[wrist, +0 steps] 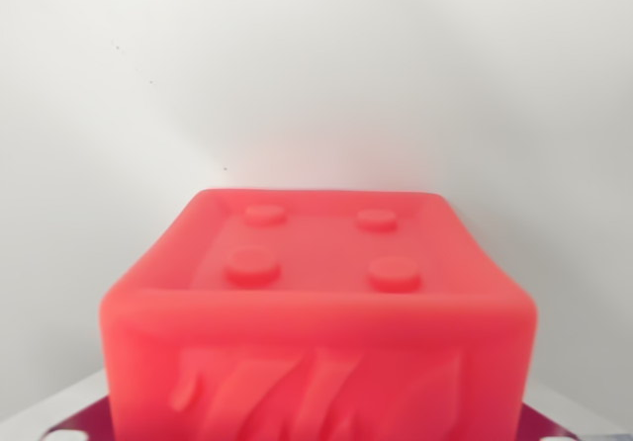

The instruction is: Destack cube

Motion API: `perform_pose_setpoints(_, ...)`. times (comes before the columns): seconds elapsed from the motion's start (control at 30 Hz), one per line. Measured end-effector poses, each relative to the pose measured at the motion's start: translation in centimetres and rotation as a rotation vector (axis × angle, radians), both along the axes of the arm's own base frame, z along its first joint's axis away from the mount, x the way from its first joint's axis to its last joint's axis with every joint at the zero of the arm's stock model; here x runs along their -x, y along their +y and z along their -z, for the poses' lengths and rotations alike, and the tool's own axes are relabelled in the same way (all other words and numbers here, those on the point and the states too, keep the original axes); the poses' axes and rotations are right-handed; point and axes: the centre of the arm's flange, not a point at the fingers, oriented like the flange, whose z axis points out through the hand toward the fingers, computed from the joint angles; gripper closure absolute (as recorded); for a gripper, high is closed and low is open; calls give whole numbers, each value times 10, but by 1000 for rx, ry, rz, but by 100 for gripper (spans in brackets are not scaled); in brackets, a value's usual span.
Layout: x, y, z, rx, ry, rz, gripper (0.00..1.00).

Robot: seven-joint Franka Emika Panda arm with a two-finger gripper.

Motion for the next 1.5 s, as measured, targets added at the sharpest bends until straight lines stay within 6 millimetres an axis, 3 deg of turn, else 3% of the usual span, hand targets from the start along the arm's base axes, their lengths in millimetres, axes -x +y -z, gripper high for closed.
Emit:
perform_pose_setpoints(1.07,0,0,-1,0,0,0,0)
perform_pose_setpoints(1.5,-1,0,-27,-1,-4,1,0)
